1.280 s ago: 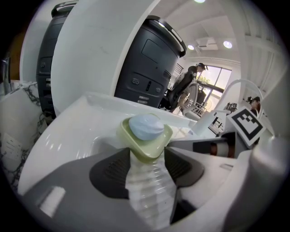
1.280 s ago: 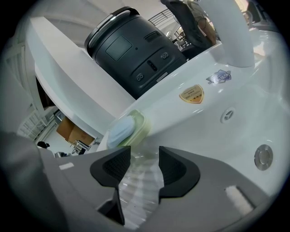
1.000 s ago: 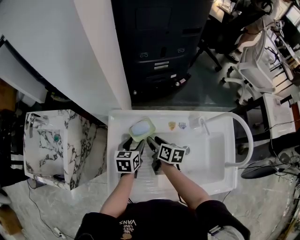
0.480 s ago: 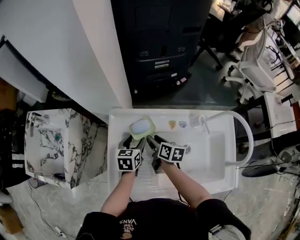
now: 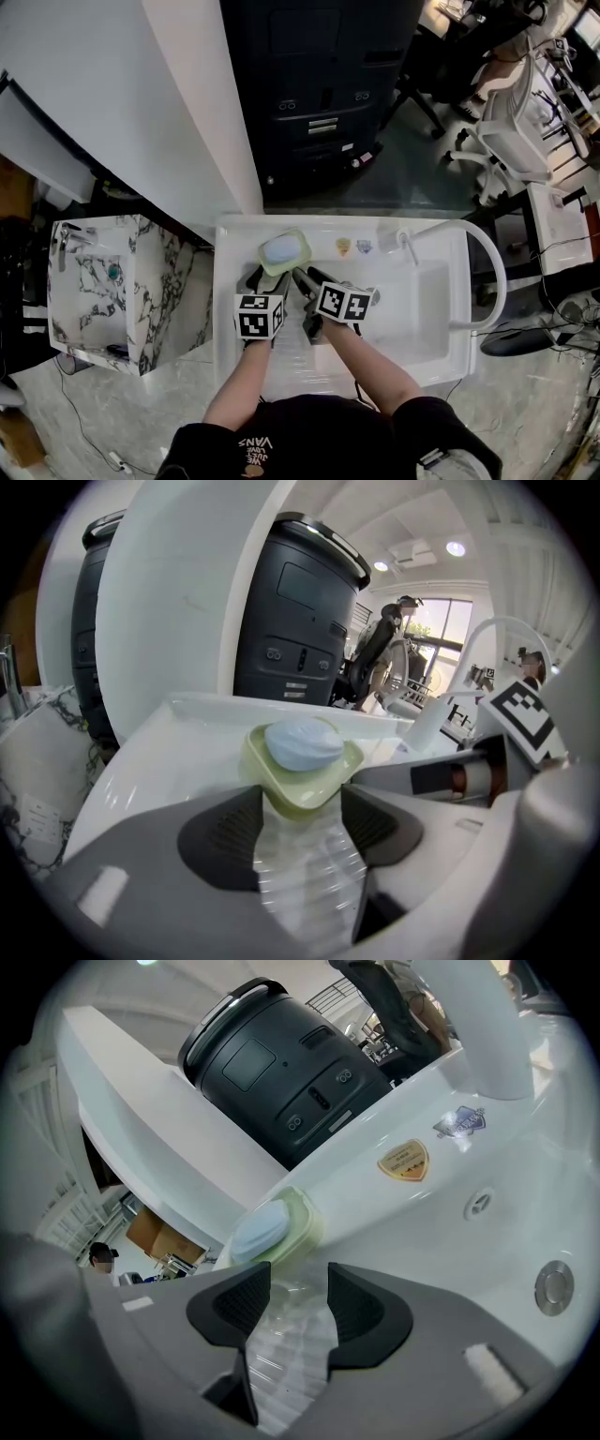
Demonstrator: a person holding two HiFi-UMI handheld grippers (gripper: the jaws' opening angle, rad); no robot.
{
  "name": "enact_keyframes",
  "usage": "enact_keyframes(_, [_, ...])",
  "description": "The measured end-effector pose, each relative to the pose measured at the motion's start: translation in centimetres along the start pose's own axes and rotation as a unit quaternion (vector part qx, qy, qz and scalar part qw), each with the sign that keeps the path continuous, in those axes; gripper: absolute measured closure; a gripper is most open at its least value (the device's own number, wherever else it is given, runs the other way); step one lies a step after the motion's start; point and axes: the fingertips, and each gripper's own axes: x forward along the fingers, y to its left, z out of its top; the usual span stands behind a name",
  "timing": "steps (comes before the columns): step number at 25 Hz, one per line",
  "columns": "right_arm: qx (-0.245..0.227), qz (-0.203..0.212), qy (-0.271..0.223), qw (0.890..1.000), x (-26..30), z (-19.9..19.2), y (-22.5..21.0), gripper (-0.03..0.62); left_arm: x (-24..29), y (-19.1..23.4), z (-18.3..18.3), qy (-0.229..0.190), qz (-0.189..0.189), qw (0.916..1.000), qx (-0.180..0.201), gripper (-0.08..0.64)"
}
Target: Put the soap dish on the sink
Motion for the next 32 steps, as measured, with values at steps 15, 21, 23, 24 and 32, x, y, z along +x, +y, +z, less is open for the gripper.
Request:
enact_keyframes(15, [-0.004, 0.013, -0.017, 1.000, -0.6, 1.0, 0.0, 0.405, -0.1, -0.5, 1.1, -0.011, -0.004, 0.9998, 0.018, 0.275])
enact_keyframes(21, [0.010, 0.018, -0.017, 1.000, -0.5, 1.0, 0.2, 0.405, 0.4, 0.1, 2.5, -0.033, -0.004, 0.9994, 0.006, 0.275])
enact_keyframes(23, [0.013, 0.018, -0.019, 1.000, -0.4, 1.0, 0.2, 0.405, 0.6, 0.3, 2.6, -0.032, -0.004, 0.9995, 0.003, 0.275])
enact_keyframes(24, [0.014, 0.018, -0.019, 1.000, -0.4, 1.0, 0.2, 0.405, 0.6, 0.3, 2.6, -0.032, -0.004, 0.9995, 0.002, 0.275])
enact_keyframes(32, [0.008, 0.014, -0.018, 1.000, -0.6, 1.1, 0.0, 0.405, 1.1, 0.1, 3.3, -0.036, -0.016, 0.9992, 0.002, 0.275])
